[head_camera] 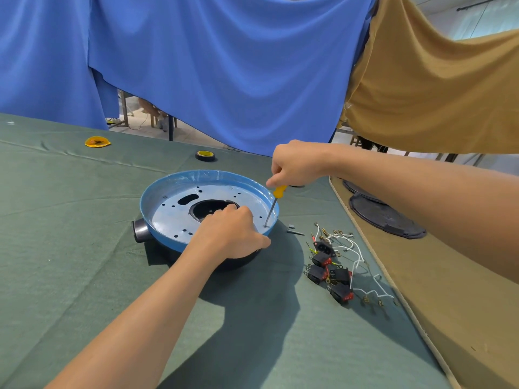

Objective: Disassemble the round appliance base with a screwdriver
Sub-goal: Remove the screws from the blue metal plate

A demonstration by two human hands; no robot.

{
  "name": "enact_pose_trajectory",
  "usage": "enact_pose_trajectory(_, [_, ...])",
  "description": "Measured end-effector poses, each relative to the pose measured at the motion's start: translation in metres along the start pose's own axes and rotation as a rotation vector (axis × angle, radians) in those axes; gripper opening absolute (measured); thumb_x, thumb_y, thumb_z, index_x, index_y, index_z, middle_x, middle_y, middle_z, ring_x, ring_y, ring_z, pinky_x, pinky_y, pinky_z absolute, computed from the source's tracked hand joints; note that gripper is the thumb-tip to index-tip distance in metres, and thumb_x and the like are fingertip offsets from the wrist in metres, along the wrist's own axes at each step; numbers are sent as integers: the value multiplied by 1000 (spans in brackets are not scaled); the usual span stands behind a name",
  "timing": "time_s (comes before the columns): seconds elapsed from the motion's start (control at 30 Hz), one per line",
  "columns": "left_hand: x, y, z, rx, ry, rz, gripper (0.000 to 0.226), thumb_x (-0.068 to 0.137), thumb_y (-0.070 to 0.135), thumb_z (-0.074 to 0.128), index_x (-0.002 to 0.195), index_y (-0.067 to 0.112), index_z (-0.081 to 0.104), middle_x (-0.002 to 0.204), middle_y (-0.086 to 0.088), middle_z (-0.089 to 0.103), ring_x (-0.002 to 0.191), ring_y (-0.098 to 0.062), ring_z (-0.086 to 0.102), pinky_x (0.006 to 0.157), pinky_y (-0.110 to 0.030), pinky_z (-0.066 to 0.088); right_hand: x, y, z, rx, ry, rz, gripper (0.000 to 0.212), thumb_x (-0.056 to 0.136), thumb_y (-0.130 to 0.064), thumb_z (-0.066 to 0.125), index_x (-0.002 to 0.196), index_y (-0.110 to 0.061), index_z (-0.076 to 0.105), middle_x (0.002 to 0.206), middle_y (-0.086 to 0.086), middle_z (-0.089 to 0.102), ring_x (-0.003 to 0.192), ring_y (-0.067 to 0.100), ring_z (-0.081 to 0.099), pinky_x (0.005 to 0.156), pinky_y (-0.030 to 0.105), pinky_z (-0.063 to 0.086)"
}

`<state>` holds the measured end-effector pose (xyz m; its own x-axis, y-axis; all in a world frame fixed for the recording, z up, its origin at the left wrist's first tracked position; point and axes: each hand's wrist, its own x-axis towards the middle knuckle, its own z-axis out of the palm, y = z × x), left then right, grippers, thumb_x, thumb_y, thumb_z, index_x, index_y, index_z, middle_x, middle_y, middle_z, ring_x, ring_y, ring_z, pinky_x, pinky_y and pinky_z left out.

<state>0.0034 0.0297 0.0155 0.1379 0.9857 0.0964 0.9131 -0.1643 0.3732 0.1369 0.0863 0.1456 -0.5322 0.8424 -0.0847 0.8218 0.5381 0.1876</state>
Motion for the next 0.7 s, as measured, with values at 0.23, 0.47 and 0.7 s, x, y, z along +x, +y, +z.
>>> enact_pose_trajectory(0.23, [0,0,0,-1,16,4,42,74,59,62,71,21,44,90,-3,50,90,-30,55,75,-41,45,-1,-3,-5,103,-64,-29,18,84,-44,68,78,-27,66,80,-5,65,76,14,60,61,28,48])
enact_pose_trajectory(0.47, [1,-1,1,-20,18,15,46,75,57,63,62,22,37,79,-1,44,87,-31,56,69,-39,42,0,-1,-1,19,2,31,42,90,-46,58,61,-15,61,55,-4,52,55,14,44,49,25,34])
enact_pose_trajectory(0.7, [1,-1,1,-21,30,15,49,74,57,63,60,21,34,76,-1,40,81,-29,50,66,-38,37,7,-4,-1,69,-1,57,47,86,-58,55,76,-13,62,71,1,55,64,20,51,57,32,43])
